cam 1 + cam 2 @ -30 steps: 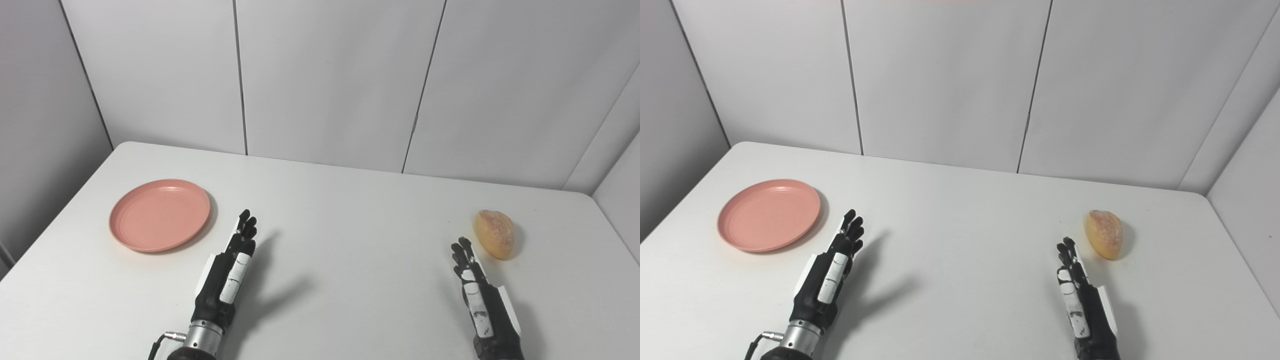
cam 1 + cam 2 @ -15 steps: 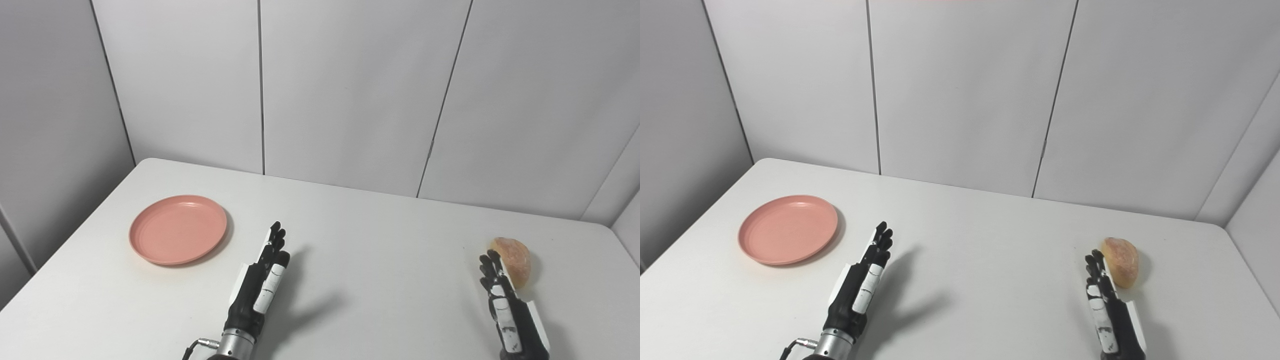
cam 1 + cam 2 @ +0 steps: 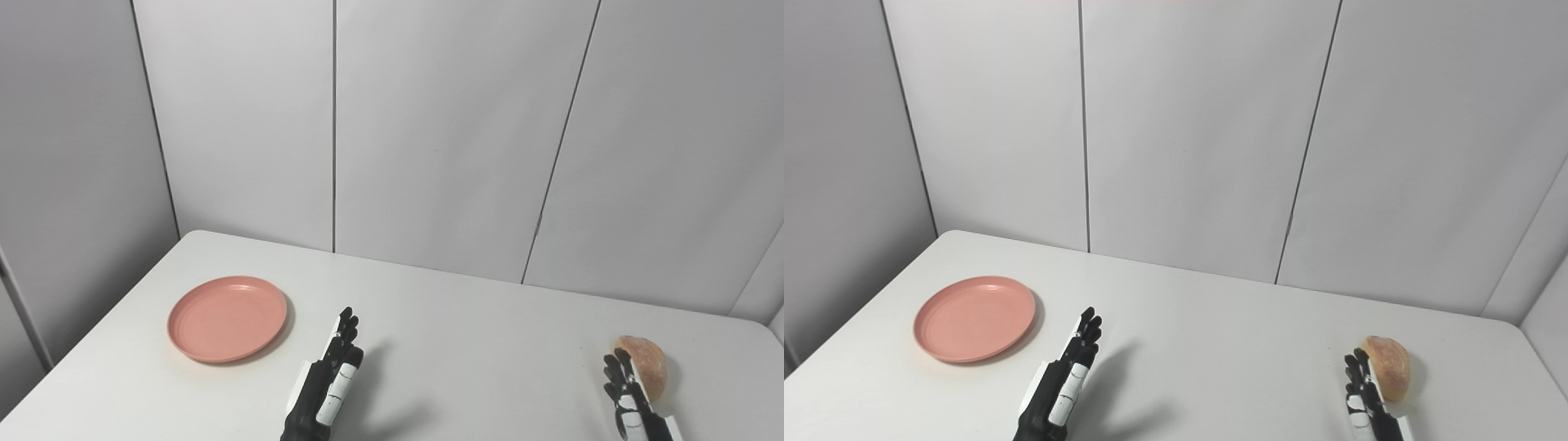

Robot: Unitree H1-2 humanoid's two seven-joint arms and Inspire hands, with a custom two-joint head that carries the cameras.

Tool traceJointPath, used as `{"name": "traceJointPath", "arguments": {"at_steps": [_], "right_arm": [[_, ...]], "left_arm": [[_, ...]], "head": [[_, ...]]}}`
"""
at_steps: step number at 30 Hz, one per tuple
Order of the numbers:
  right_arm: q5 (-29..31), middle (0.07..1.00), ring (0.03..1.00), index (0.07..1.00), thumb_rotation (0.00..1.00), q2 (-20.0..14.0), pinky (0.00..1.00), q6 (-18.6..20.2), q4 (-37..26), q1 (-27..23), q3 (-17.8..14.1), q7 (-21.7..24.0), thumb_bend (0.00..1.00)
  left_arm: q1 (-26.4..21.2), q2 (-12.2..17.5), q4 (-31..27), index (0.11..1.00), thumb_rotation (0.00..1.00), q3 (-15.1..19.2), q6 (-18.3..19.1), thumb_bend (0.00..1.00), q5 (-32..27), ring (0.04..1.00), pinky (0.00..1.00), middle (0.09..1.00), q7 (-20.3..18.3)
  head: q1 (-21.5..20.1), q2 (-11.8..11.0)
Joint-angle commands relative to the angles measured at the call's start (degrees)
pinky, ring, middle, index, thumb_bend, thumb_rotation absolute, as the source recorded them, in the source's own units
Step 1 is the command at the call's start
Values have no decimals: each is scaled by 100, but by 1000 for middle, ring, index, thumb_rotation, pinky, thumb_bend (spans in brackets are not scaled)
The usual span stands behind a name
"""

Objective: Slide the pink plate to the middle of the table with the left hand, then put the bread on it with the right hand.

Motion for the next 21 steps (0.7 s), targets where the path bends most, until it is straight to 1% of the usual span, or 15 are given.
{"name": "traceJointPath", "arguments": {"at_steps": [1,4,7,9,10,12,14,15,17,19,21], "right_arm": [[-40,971,995,997,1000,94,1000,86,209,483,48,-27,757],[-33,967,993,989,1000,96,1000,157,106,520,62,-16,776],[-15,966,993,986,1000,98,1000,197,22,551,62,-9,768],[-9,966,994,985,1000,98,1000,234,-28,567,63,-5,765],[-9,968,994,987,1000,98,1000,251,-50,575,65,-4,762],[-5,968,993,986,1000,100,1000,315,-121,598,63,-8,765],[-4,970,995,987,999,101,1000,352,-160,610,62,-10,767],[-14,970,995,987,998,102,1000,372,-174,612,60,-18,768],[-22,966,991,985,992,104,1000,403,-201,615,56,-27,774],[-27,966,988,984,990,104,1000,420,-220,617,54,-33,773],[-32,962,984,981,986,104,1000,416,-229,618,53,-32,771]], "left_arm": [[343,47,98,1000,962,49,-49,822,-92,1000,1000,1000,2],[256,151,-242,1000,924,94,129,874,-244,1000,1000,1000,-116],[70,272,-630,1000,896,158,480,901,-522,994,1000,997,-244],[-48,353,-871,982,908,197,741,908,-596,970,1000,976,-287],[-96,385,-966,959,906,216,851,923,-631,949,1000,950,-304],[-280,500,-1282,914,889,286,1200,971,-666,905,966,903,-310],[-354,548,-1450,889,877,315,1400,997,-683,881,932,878,-300],[-438,599,-1592,888,877,348,1514,998,-737,880,930,877,-311],[-632,697,-1836,851,887,441,1705,988,-866,865,885,859,-309],[-808,793,-1954,826,880,551,1801,997,-1002,846,849,840,-320],[-957,887,-1941,820,873,670,1820,997,-1140,828,822,822,-344]], "head": [[-25,52],[-42,92],[-69,162],[-81,192],[-83,195],[-80,240],[-80,244],[-78,269],[-82,291],[-84,309],[-88,318]]}}
